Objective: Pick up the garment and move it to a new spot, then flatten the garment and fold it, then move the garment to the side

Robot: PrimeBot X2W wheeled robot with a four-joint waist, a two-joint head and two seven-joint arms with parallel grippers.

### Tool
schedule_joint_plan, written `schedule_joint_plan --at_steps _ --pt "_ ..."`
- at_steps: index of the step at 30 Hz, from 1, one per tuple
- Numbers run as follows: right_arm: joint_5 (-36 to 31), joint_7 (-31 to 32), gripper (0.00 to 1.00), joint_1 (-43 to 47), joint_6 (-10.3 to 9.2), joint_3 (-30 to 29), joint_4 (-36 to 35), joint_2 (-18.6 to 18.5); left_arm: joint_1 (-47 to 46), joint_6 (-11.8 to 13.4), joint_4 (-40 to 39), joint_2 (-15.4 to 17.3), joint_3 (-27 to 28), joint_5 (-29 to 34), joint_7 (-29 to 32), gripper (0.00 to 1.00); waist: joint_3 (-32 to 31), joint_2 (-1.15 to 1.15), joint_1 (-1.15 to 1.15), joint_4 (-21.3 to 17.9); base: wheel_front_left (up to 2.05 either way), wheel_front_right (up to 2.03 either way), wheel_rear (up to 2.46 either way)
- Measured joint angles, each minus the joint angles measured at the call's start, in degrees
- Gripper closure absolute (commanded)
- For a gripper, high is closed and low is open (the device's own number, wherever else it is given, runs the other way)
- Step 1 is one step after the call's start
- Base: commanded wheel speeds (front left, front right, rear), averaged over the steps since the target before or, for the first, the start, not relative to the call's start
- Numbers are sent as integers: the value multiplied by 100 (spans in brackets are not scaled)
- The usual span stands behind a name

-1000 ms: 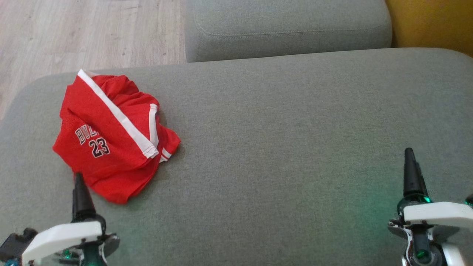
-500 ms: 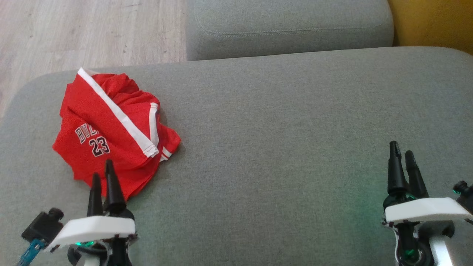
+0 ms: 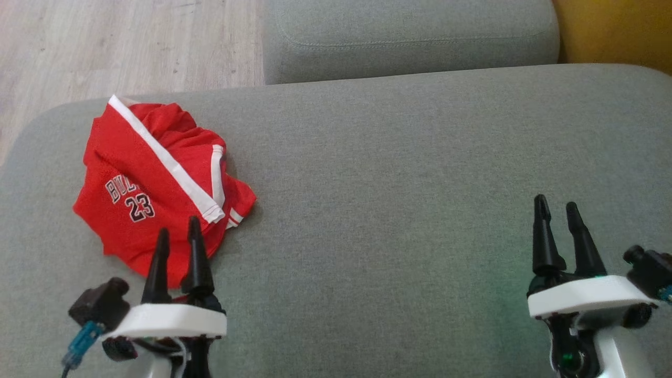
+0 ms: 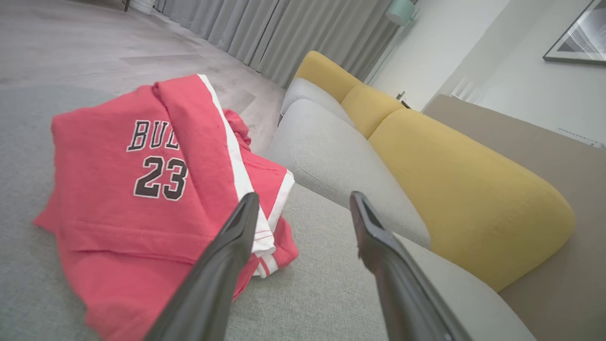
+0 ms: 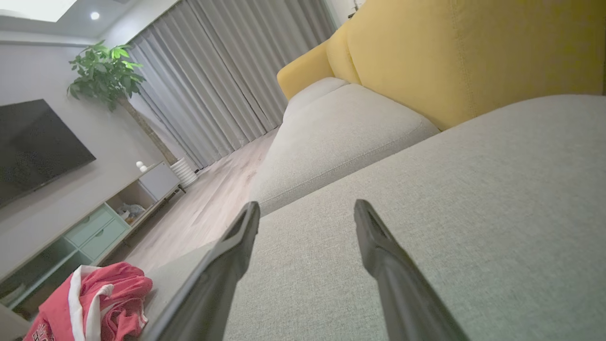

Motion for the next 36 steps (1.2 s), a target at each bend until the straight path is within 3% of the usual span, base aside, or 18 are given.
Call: schedule_joint_plan --at_steps 25,31,36 --pt "-2231 -396 0 -26 0 364 -63 -9 -239 546 -63 413 -977 1884 -382 0 -23 0 0 -76 0 0 0" --pt "-2885 -509 0 -37 0 368 -145 -13 -407 624 138 615 -1381 2517 -504 0 33 0 0 -59 0 0 0" --pt "-3367 -614 0 -129 0 420 -193 -18 -656 839 337 820 -1785 3214 -582 0 53 0 0 -72 0 0 0"
